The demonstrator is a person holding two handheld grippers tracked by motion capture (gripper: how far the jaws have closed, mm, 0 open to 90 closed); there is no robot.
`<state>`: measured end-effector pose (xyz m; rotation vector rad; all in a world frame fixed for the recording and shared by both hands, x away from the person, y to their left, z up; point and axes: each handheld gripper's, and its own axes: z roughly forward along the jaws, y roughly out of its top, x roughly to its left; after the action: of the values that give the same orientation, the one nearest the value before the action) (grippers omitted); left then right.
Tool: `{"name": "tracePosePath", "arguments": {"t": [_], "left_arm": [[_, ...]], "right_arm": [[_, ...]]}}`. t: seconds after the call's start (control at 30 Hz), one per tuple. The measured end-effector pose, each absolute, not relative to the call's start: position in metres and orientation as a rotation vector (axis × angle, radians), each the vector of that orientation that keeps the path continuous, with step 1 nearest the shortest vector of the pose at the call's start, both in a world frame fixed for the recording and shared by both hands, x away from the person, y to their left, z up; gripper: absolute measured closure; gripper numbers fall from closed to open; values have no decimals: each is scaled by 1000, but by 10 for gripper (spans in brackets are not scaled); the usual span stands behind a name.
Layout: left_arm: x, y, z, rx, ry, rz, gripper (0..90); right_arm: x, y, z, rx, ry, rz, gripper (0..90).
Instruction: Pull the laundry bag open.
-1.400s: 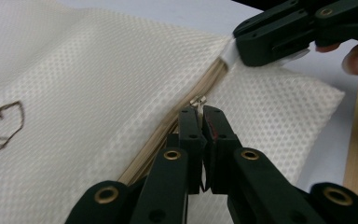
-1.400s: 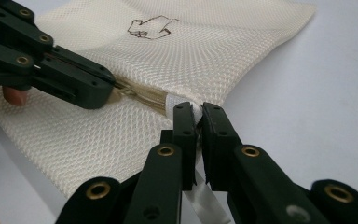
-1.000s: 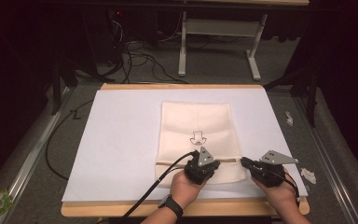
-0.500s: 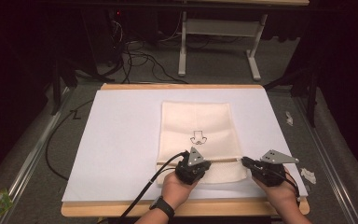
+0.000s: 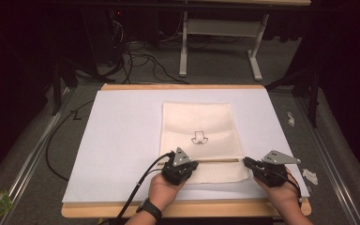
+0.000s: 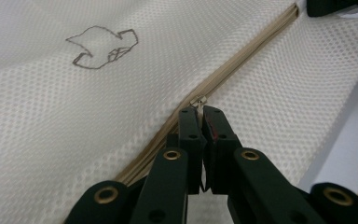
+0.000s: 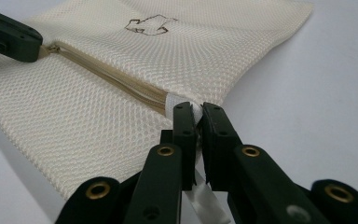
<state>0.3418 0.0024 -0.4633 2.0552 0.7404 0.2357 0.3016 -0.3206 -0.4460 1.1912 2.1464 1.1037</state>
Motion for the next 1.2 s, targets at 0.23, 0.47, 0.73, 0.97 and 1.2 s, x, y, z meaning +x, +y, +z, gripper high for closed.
{"name": "tracePosePath", "arguments": {"t": [0.23, 0.47, 0.73, 0.97, 1.2], "left_arm": [[343, 18, -459, 2054, 758, 246, 875], [343, 27, -459, 2053, 761, 224, 874], [343, 37, -458, 2076, 738, 219, 875], [348, 41, -460, 2021, 778, 192, 874], [351, 44, -461, 2017, 820, 172, 877]], "right_arm": [[301, -321, -446, 1194, 2142, 1109, 863], [302, -320, -447, 1187, 2151, 1099, 863], [302, -312, -448, 1164, 2169, 1084, 864], [303, -310, -444, 1170, 2152, 1083, 866], [303, -307, -440, 1158, 2124, 1087, 870]]}}
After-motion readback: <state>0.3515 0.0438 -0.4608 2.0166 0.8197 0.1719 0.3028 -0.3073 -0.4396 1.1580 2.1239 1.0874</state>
